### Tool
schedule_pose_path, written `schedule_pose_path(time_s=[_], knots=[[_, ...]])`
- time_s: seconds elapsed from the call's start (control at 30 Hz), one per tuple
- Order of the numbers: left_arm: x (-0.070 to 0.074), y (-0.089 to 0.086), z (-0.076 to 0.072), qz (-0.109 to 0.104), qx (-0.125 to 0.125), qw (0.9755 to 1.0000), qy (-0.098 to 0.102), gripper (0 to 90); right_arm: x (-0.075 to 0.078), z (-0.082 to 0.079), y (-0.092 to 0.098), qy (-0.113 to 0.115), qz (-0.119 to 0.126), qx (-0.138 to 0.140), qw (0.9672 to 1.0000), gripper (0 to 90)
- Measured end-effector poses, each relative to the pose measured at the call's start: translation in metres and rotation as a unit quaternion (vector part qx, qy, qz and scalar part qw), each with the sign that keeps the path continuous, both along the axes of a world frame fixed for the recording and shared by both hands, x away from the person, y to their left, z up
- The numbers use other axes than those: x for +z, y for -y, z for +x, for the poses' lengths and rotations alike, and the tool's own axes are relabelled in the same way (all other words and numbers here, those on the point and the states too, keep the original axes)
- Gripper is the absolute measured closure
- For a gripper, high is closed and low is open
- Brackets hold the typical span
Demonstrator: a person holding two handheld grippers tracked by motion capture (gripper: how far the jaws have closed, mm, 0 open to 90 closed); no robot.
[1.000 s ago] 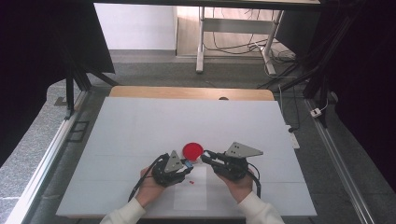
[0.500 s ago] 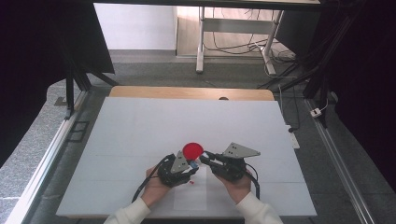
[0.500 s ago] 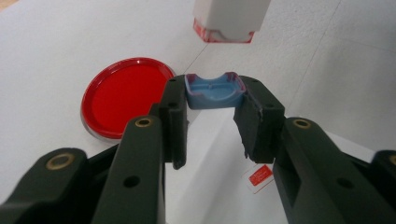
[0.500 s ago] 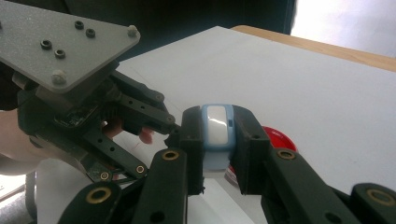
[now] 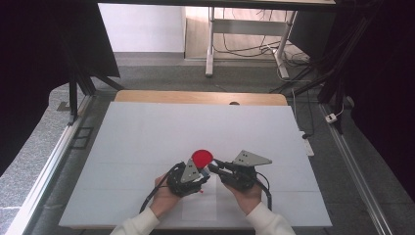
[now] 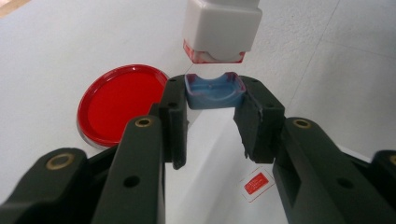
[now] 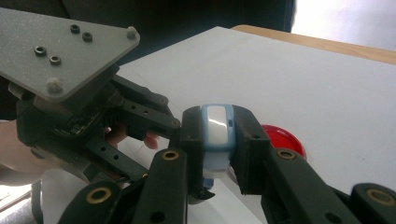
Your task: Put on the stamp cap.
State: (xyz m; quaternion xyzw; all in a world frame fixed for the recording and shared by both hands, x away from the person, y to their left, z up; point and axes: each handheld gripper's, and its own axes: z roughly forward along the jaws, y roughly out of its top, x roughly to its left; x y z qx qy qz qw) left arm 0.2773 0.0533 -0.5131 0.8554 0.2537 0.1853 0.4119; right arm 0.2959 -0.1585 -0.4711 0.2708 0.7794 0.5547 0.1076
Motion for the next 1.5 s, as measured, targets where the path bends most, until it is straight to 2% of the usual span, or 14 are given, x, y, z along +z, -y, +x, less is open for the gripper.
schedule_pose_path(time_s=[0.2, 0.4, 1.5], knots=[[-0.0003, 0.0013, 0.0001, 0.001, 0.003, 1.0, 0.006, 64.4, -0.0015, -0.0013, -0.0001, -0.011, 0.008, -0.014, 0.9998, 75.2], [-0.0003, 0.0023, -0.0005, 0.004, 0.005, 0.9999, 0.011, 64.4, -0.003, -0.0026, -0.0031, -0.017, 0.004, -0.026, 0.9995, 75.2], [0.0, 0.0039, -0.0038, 0.009, 0.013, 0.9994, 0.03, 64.5, -0.0064, -0.0039, -0.0072, -0.049, 0.015, -0.049, 0.9975, 75.2]])
